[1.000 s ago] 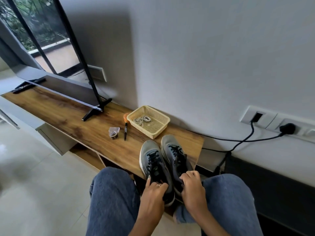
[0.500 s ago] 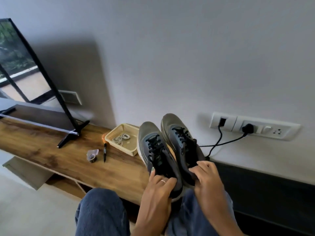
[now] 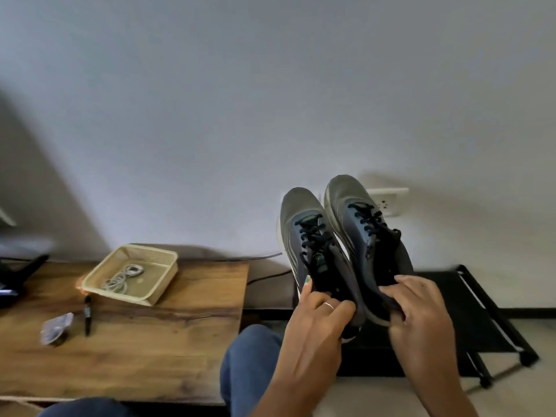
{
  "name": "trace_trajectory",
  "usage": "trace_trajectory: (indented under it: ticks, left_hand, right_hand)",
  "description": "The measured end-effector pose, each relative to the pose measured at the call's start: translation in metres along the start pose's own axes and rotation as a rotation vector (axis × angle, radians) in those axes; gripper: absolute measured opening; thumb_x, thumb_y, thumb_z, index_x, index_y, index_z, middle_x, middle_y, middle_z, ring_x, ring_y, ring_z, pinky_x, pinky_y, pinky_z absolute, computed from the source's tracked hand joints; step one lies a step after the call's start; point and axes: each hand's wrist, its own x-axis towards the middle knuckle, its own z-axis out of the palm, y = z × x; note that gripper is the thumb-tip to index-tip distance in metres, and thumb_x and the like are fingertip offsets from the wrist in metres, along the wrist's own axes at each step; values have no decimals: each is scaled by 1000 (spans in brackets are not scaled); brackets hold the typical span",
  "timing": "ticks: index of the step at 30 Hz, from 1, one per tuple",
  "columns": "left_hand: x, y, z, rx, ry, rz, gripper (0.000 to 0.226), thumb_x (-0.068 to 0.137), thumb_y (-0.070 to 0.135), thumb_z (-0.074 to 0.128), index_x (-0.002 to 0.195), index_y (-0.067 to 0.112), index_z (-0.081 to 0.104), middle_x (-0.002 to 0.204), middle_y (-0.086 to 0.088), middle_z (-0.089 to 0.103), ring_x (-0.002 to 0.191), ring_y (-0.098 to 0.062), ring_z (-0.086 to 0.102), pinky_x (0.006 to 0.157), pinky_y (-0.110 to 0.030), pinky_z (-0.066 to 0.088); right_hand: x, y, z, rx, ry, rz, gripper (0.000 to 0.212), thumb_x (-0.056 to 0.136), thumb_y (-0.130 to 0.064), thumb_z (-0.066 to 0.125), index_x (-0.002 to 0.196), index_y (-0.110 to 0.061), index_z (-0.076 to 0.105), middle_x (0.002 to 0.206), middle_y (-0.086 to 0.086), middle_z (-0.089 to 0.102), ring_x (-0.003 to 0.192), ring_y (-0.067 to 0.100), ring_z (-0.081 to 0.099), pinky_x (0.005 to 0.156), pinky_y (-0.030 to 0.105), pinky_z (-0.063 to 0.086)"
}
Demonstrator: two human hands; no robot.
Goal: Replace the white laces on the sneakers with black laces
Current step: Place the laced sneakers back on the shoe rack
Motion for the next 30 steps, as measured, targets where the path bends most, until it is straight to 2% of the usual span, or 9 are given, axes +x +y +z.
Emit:
trace_trajectory:
  ticks: [2,7,9,12,14,18,22,27,30]
  left_hand:
    - [-2,14,22,-5,-25,16,30,70,6,34,78,17,61,59,7,46,69,-11,44,109,-46,38]
    - [-14,41,71,-65,-91,73,32,76,6,37,80,16,67,61,6,53,67,-12,49,115,-36,29]
    - [-21,45,90,-70,-137,92,31,78,9,40,81,19,69,62,9,55,68,-10,51,111,-40,34]
    - [-34,41,120,-69,-211,128,29,81,16,43,81,23,71,60,12,55,67,-7,52,106,-41,40]
    - [-36,35,140,-65,-237,156,27,81,20,44,76,26,70,58,13,54,64,-6,52,109,-36,39]
    - [-35,23,176,-31,-311,159,27,81,21,44,70,27,69,54,13,51,59,-6,51,107,-30,33]
    - [-35,9,207,6,-399,143,29,80,19,43,70,29,68,52,13,48,59,-4,48,107,-31,39]
    - [-36,-6,234,1,-451,113,30,78,21,41,68,32,66,50,14,44,60,0,45,109,-33,35]
    - [-35,-11,246,-110,-443,64,24,81,22,43,74,29,64,55,14,46,65,-3,43,108,-32,38]
  right_hand:
    - [-14,26,-5,-39,20,47,47,48,30,68,84,0,72,95,19,64,97,17,48,81,7,34]
    - [-54,80,-6,-155,28,114,44,51,31,65,83,2,72,91,21,65,96,27,52,85,23,37]
    - [-68,96,-1,-199,52,107,31,59,22,58,80,3,72,86,20,66,93,27,51,83,28,38]
    - [-91,118,15,-210,63,135,26,58,9,53,75,4,72,82,22,66,90,25,48,82,31,38]
    - [-104,134,32,-215,61,168,24,64,4,50,73,3,73,81,22,66,90,25,47,82,31,38]
    - [-112,161,65,-182,61,165,35,74,-10,40,72,2,73,77,21,66,88,25,48,81,30,39]
    - [-110,183,97,-203,21,166,33,74,-11,43,72,1,72,75,18,65,87,23,48,80,29,40]
    - [-105,190,124,-200,-2,174,34,71,-10,39,70,1,72,75,17,65,87,22,47,83,23,40]
    - [-100,195,131,-225,-62,211,23,69,2,49,74,1,72,81,18,66,90,24,51,82,27,40]
